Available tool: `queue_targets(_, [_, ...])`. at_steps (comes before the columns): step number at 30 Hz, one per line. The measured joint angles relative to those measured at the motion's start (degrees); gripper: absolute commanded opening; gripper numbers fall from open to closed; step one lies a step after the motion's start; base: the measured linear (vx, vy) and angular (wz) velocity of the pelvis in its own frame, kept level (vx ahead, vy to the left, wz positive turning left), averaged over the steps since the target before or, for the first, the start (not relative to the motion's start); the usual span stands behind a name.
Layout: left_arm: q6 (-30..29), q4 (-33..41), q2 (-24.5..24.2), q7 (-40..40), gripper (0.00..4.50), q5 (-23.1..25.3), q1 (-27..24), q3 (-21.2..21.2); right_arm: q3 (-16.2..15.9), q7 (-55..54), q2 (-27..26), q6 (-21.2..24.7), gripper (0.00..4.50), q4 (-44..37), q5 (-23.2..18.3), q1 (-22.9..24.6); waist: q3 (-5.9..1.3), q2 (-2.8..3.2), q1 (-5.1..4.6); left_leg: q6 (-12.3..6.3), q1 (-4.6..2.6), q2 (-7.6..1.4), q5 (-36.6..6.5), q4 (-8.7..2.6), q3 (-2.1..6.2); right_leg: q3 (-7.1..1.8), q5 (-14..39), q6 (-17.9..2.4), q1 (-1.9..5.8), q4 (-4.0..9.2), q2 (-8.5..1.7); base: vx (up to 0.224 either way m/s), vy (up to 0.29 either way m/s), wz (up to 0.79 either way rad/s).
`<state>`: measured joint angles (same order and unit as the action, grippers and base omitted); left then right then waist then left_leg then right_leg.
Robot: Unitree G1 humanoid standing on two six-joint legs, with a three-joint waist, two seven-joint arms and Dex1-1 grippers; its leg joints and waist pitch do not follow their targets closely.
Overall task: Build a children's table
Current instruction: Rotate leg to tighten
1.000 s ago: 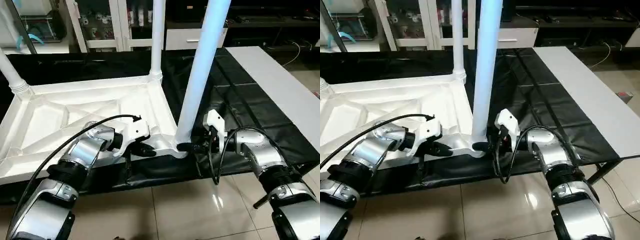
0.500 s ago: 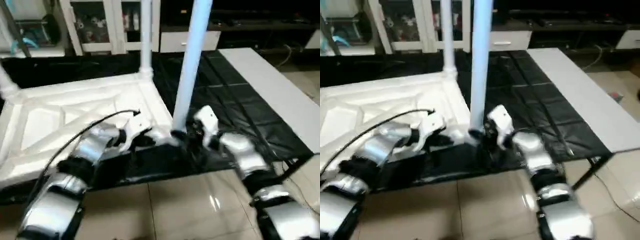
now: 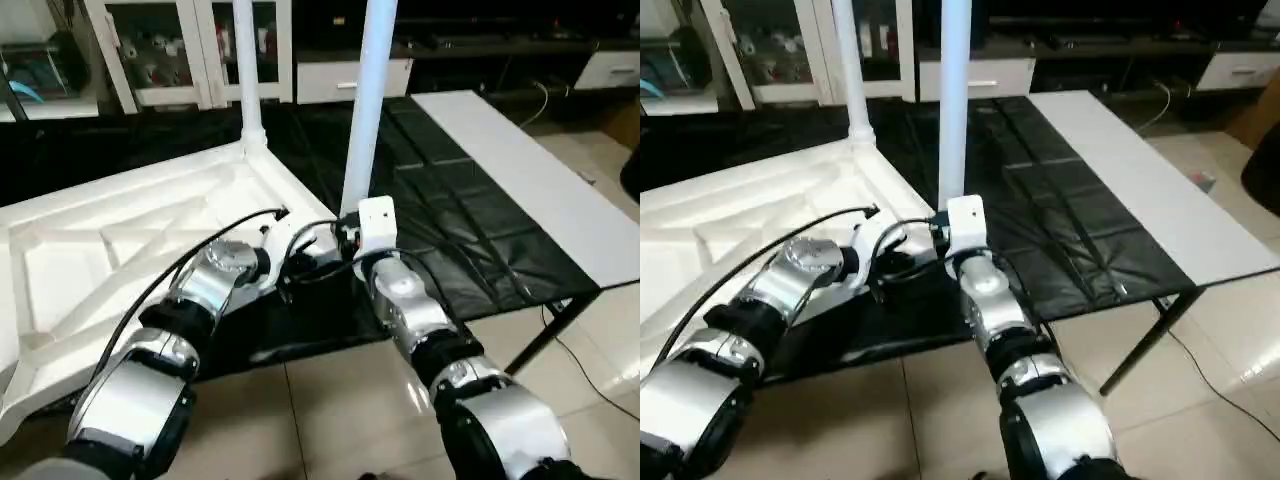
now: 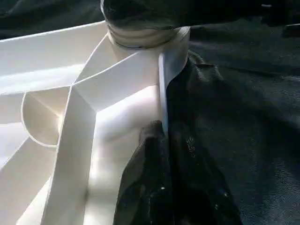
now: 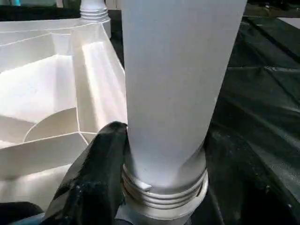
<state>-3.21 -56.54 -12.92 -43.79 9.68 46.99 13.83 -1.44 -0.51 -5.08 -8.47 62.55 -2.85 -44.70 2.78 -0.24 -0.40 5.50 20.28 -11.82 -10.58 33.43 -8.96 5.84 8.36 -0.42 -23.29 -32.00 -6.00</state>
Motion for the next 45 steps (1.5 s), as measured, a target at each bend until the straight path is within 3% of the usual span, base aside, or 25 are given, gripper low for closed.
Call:
queue_targets(2, [0.28, -0.16, -0.03, -0.01, 0.0, -0.01, 0.09, -0.06, 0.93, 1.94, -0.34, -0.55, 2.2, 0.1, -0.53, -0.05, 0.0, 0.0, 0.16, 0.0, -0.01, 0.0, 0.0, -0.09, -0.01, -0.02, -0.01, -0.02, -0.01, -0.04, 0.0, 0.0, 0.0, 0.0])
queue_targets(4, [1.06, -0.72, -0.08, -0.07, 0.0, -0.07, 0.23, -0.23, 1.41, 3.94, -0.15, -0.8, 2.81, 0.11, -1.3, -0.04, 0.0, 0.0, 0.42, 0.0, -0.05, 0.0, 0.0, -0.2, -0.09, -0.09, -0.07, -0.11, -0.03, -0.1, 0.01, 0.0, 0.0, 0.0])
queue_targets(7, [2.06, -1.75, -0.11, -0.25, 0.0, -0.09, 0.67, -0.37, 2.1, 6.44, 0.06, -1.07, 2.83, 0.11, -1.93, 0.0, 0.0, 0.01, 0.63, 0.01, -0.13, -0.02, 0.0, -0.36, -0.28, -0.12, -0.26, -0.42, -0.05, -0.18, 0.02, 0.0, 0.0, 0.0])
queue_targets(9, [2.38, -1.9, -0.26, -0.58, 0.0, -0.09, 0.72, -0.48, 2.31, 8.49, 0.57, -0.94, 3.23, -0.45, -2.78, 0.27, 0.0, 0.02, 0.7, 0.01, -0.18, -0.03, 0.0, -0.48, -0.5, -0.14, -0.3, -0.48, -0.05, -0.25, 0.03, 0.0, 0.0, 0.0])
queue_targets(13, [2.48, -1.64, -0.56, -2.52, 0.0, -0.37, 0.72, -0.35, 1.93, 16.23, 3.36, 0.85, 3.48, -4.73, -3.59, 2.89, 0.01, 0.05, 0.94, 0.02, -0.17, -0.05, 0.0, -0.56, -0.66, -0.25, -0.34, -0.52, -0.06, -0.51, 0.05, 0.0, 0.0, 0.0])
queue_targets(18, [3.05, 0.47, -1.91, -6.48, 0.0, -1.03, -0.41, 0.04, -1.43, 29.18, 10.18, 4.37, 3.48, -10.56, -3.37, 5.38, 0.01, 0.05, 1.41, 0.02, -0.18, -0.14, 0.0, -0.58, -0.73, -0.39, -0.4, -0.63, -0.16, -1.12, 0.1, 0.0, 0.0, 0.0])
queue_targets(25, [3.92, 6.76, -5.73, -18.53, 0.0, -3.11, -4.05, 0.7, -5.95, 51.04, 20.39, 6.88, 3.48, -18.12, -3.63, 9.26, -0.02, 0.19, 3.41, 0.0, -0.19, -0.72, 0.0, -0.87, -0.78, -0.37, -0.15, -0.55, -0.29, -1.12, 0.7, 0.0, 0.0, 0.0])
queue_targets(32, [0.52, 11.9, -7.21, -26.9, 0.0, -3.32, -5.84, 3.44, -8.04, 62.71, 24.34, 7.23, 3.48, -19.22, -3.9, 9.35, -0.08, 0.34, 5.41, 0.13, -0.35, -0.96, -0.04, -0.71, -1.25, -0.55, -0.16, -0.56, -0.12, -1.15, 0.67, 0.0, 0.0, 0.0])
queue_targets(45, [-2.66, 16.4, -8.18, -29.61, 0.0, -3.31, -7.25, 4.46, -10.27, 71.66, 28.1, 6.4, 3.48, -18.59, -2.96, 8.92, -0.09, 0.34, 5.44, 0.13, -0.28, -0.98, -0.03, -0.6, -1.45, -0.85, -0.13, -0.5, -0.07, -1.17, 0.66, 0.0, 0.0, 0.0])
